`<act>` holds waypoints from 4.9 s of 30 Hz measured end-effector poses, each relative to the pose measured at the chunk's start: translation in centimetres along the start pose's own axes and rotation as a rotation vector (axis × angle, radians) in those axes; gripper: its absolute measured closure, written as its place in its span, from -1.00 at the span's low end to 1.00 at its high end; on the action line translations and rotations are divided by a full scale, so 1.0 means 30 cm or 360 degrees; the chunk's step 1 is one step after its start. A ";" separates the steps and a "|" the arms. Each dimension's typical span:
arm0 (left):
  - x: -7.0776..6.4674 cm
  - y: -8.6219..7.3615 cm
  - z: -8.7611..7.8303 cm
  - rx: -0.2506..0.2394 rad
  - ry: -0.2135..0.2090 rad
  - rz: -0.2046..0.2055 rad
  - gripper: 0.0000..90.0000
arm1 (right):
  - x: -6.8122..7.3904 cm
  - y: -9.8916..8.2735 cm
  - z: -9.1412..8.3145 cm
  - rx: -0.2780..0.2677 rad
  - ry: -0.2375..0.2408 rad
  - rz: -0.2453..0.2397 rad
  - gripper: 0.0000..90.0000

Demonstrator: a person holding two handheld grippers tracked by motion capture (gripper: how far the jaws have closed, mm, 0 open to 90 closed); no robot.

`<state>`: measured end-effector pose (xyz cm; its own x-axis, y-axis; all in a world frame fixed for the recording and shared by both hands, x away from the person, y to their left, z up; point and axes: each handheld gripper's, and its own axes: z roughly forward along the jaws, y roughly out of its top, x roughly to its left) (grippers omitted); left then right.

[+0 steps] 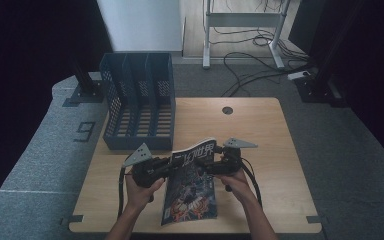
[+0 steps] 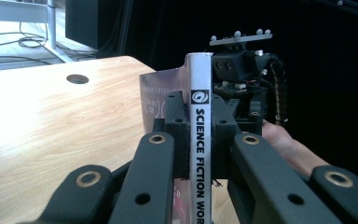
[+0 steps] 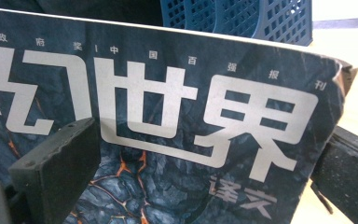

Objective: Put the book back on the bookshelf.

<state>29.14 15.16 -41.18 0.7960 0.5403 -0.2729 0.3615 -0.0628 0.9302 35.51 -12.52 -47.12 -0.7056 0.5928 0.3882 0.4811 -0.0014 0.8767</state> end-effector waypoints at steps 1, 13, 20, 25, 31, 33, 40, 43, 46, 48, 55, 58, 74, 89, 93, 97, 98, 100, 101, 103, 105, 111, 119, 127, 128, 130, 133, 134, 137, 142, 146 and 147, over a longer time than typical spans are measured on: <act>0.001 0.002 -0.004 -0.0004 -0.0010 -0.0004 0.82 | 0.008 0.009 -0.002 -0.0009 -0.0010 -0.0010 -1.00; -0.015 0.035 -0.026 -0.0008 0.0041 0.0050 0.80 | 0.066 0.112 -0.027 -0.0085 0.0004 -0.0156 -1.00; -0.020 0.047 -0.036 0.0002 0.0065 0.0062 0.81 | 0.102 0.148 -0.039 -0.0106 0.0003 -0.0254 -0.99; -0.021 0.048 -0.037 0.0027 0.0075 0.0054 0.80 | 0.092 0.146 -0.042 -0.0137 0.0028 -0.0242 -0.98; -0.029 0.053 -0.032 0.0068 0.0107 0.0067 0.79 | 0.091 0.142 -0.040 -0.0139 0.0038 -0.0260 -0.97; -0.034 0.064 -0.029 0.0122 0.0148 0.0068 0.79 | 0.092 0.141 -0.038 -0.0137 0.0041 -0.0271 -0.95; -0.028 0.068 -0.027 0.0153 0.0164 0.0028 0.75 | 0.090 0.139 -0.031 -0.0139 0.0046 -0.0281 -0.94; -0.027 0.064 -0.027 0.0152 0.0202 0.0035 0.81 | 0.089 0.136 -0.031 -0.0139 0.0040 -0.0274 -0.94; -0.022 0.060 -0.030 0.0139 0.0215 0.0033 0.83 | 0.083 0.134 -0.034 -0.0143 0.0028 -0.0278 -0.93; -0.021 0.056 -0.032 0.0121 0.0230 0.0034 0.83 | 0.081 0.132 -0.037 -0.0146 0.0028 -0.0270 -0.93; -0.011 0.059 -0.042 0.0076 0.0227 0.0048 0.84 | 0.049 0.115 -0.073 -0.0183 0.0023 -0.0233 -0.90; -0.014 0.072 -0.042 0.0054 0.0219 0.0056 0.84 | 0.039 0.101 -0.094 -0.0191 0.0029 -0.0228 -0.89; -0.017 0.194 -0.127 -0.0121 0.0281 0.0098 0.84 | -0.050 -0.107 -0.221 -0.0099 -0.0073 -0.0137 -0.87; 0.021 0.294 -0.211 -0.0257 0.0329 0.0075 0.84 | -0.100 -0.240 -0.193 0.0193 -0.0300 -0.0178 -0.84; 0.032 0.317 -0.224 -0.0264 0.0353 0.0078 0.84 | -0.106 -0.243 -0.190 0.0206 -0.0309 -0.0173 -0.83; 0.050 0.356 -0.250 -0.0309 0.0362 0.0061 0.84 | -0.112 -0.245 -0.194 0.0208 -0.0316 -0.0170 -0.82; 0.052 0.362 -0.255 -0.0319 0.0367 0.0058 0.84 | -0.114 -0.246 -0.194 0.0207 -0.0321 -0.0167 -0.82; 0.056 0.372 -0.264 -0.0332 0.0376 0.0058 0.84 | -0.119 -0.250 -0.194 0.0230 -0.0345 -0.0168 -0.82; 0.058 0.376 -0.268 -0.0339 0.0383 0.0058 0.84 | -0.121 -0.252 -0.193 0.0244 -0.0358 -0.0163 -0.82; 0.062 0.383 -0.275 -0.0348 0.0391 0.0056 0.84 | -0.125 -0.255 -0.189 0.0260 -0.0383 -0.0151 -0.82; 0.067 0.389 -0.281 -0.0354 0.0396 0.0051 0.84 | -0.127 -0.254 -0.188 0.0265 -0.0387 -0.0146 -0.81; 0.088 0.406 -0.290 -0.0382 0.0414 0.0031 0.84 | -0.133 -0.256 -0.187 0.0280 -0.0406 -0.0133 -0.81; 0.112 0.423 -0.302 -0.0416 0.0454 0.0026 0.84 | -0.135 -0.257 -0.187 0.0284 -0.0411 -0.0132 -0.80; 0.127 0.435 -0.316 -0.0434 0.0481 0.0029 0.84 | -0.137 -0.260 -0.184 0.0297 -0.0414 -0.0133 -0.80; 0.132 0.437 -0.319 -0.0437 0.0490 0.0028 0.84 | -0.137 -0.260 -0.184 0.0297 -0.0416 -0.0134 -0.80; 0.135 0.438 -0.320 -0.0438 0.0495 0.0025 0.84 | -0.137 -0.261 -0.183 0.0297 -0.0420 -0.0133 -0.80; 0.144 0.442 -0.320 -0.0438 0.0504 0.0022 0.84 | -0.138 -0.263 -0.182 0.0302 -0.0418 -0.0132 -0.80; 0.146 0.444 -0.318 -0.0436 0.0510 0.0022 0.84 | -0.138 -0.263 -0.181 0.0302 -0.0419 -0.0133 -0.80; 0.157 0.449 -0.316 -0.0438 0.0520 0.0026 0.84 | -0.138 -0.264 -0.180 0.0304 -0.0417 -0.0132 -0.80; 0.177 0.460 -0.312 -0.0443 0.0533 0.0020 0.84 | -0.139 -0.264 -0.181 0.0302 -0.0421 -0.0130 -0.80; 0.192 0.471 -0.305 -0.0458 0.0553 0.0025 0.84 | -0.140 -0.264 -0.183 0.0302 -0.0422 -0.0133 -0.80; 0.198 0.475 -0.303 -0.0453 0.0557 0.0027 0.84 | -0.141 -0.265 -0.183 0.0299 -0.0423 -0.0132 -0.80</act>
<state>34.60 25.09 -27.31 0.5706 0.7957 -0.2032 0.1630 0.1328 0.9777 31.82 -19.43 -54.16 -0.5979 0.7740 0.2084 0.5328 0.1895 0.8247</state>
